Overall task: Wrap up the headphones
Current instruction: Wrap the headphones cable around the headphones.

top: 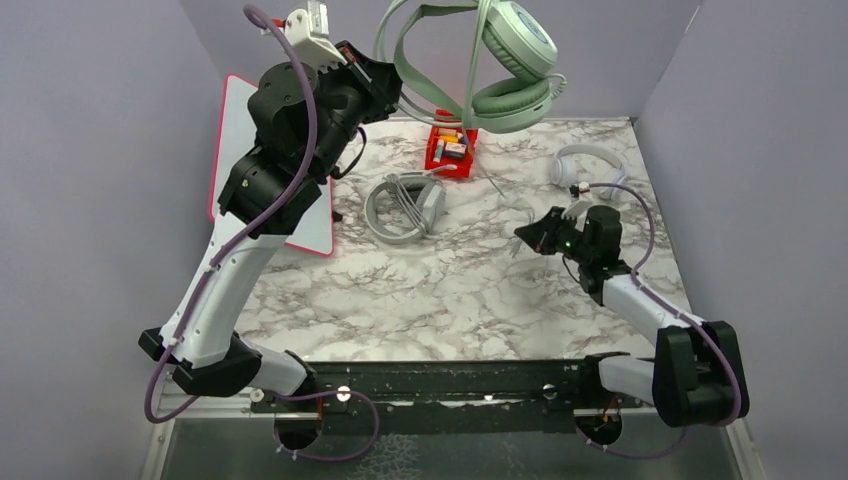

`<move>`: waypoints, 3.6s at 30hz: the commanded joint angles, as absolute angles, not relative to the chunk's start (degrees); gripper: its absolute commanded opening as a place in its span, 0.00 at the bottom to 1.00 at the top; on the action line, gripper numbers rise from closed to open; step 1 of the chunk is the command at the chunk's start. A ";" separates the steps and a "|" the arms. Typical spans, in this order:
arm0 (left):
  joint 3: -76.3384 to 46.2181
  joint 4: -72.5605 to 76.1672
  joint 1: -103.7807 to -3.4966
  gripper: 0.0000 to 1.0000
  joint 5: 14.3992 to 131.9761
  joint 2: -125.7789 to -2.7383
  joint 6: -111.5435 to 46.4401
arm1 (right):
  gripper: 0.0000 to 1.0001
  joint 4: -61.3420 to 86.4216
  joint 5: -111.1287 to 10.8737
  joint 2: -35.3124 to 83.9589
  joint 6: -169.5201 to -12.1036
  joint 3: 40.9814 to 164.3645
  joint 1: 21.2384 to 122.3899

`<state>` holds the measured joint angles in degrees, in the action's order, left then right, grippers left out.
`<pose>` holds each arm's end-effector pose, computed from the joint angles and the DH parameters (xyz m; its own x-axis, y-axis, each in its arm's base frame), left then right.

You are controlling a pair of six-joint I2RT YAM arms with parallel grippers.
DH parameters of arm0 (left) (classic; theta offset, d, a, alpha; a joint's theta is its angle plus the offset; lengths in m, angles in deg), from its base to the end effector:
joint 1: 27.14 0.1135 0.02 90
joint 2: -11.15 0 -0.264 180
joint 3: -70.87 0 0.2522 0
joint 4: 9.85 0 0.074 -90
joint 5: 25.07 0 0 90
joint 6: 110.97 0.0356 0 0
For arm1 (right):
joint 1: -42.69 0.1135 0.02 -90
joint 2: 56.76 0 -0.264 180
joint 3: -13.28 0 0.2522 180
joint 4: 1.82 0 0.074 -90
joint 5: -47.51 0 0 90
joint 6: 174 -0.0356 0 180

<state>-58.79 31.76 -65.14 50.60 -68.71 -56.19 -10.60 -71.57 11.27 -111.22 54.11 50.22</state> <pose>0.1975 -0.1431 0.5815 -0.1410 -0.5990 -0.7883 0.3943 0.6964 -0.5996 0.2409 0.0493 0.2098 -0.5401 0.3318 -0.7734 -0.3651 0.7357 0.5705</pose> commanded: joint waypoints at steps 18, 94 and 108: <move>-65.59 26.85 -65.17 0.00 42.11 -65.58 -53.34 | 0.44 1.09 -84.51 17.35 -96.80 58.58 46.56; -61.62 27.17 -65.18 0.00 52.44 -67.29 -58.76 | 0.80 -45.85 -90.85 28.61 -111.73 72.02 77.29; -61.89 27.36 -65.20 0.00 52.18 -67.47 -58.33 | 0.55 -60.19 -92.56 35.46 -114.62 66.56 77.32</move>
<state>-59.71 33.34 -65.09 51.28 -68.38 -55.89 -51.71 -89.95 33.52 -112.05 67.94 76.88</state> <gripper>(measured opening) 0.024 0.567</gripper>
